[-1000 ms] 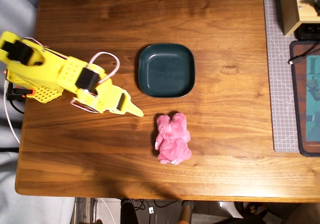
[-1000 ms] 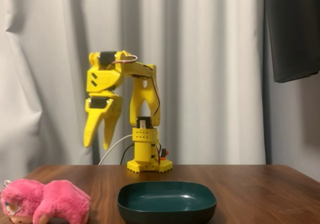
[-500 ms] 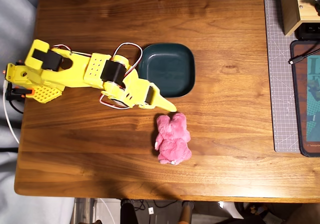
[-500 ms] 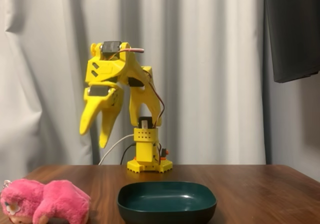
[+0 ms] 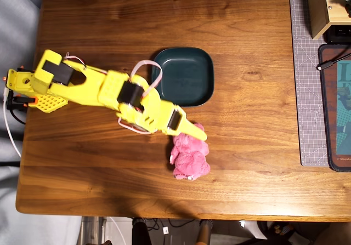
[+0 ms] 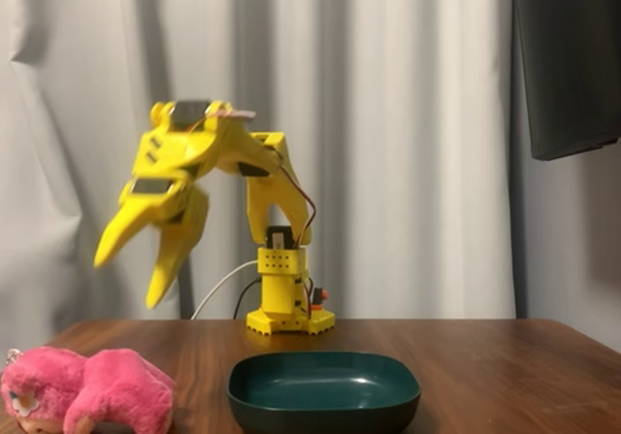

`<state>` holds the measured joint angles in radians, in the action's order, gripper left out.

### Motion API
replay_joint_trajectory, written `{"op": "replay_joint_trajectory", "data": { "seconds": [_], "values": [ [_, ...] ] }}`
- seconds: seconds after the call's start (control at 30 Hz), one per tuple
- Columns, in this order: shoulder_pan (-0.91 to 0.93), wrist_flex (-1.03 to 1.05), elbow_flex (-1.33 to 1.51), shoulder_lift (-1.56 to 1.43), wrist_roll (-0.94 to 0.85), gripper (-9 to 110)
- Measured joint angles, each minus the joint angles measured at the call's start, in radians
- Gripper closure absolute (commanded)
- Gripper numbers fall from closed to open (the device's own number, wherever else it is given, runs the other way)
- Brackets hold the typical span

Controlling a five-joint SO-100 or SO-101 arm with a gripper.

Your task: Grasp a strawberry bear and put it in the bin.

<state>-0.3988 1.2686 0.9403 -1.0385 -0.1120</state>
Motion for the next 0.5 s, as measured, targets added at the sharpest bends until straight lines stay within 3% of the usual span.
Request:
{"op": "replay_joint_trajectory", "data": {
  "seconds": [0.2,0.5],
  "values": [
    [-0.086,-0.009,-0.104,0.161,0.000,64],
    [-0.083,0.023,-0.144,0.170,0.000,64]
  ]
}}
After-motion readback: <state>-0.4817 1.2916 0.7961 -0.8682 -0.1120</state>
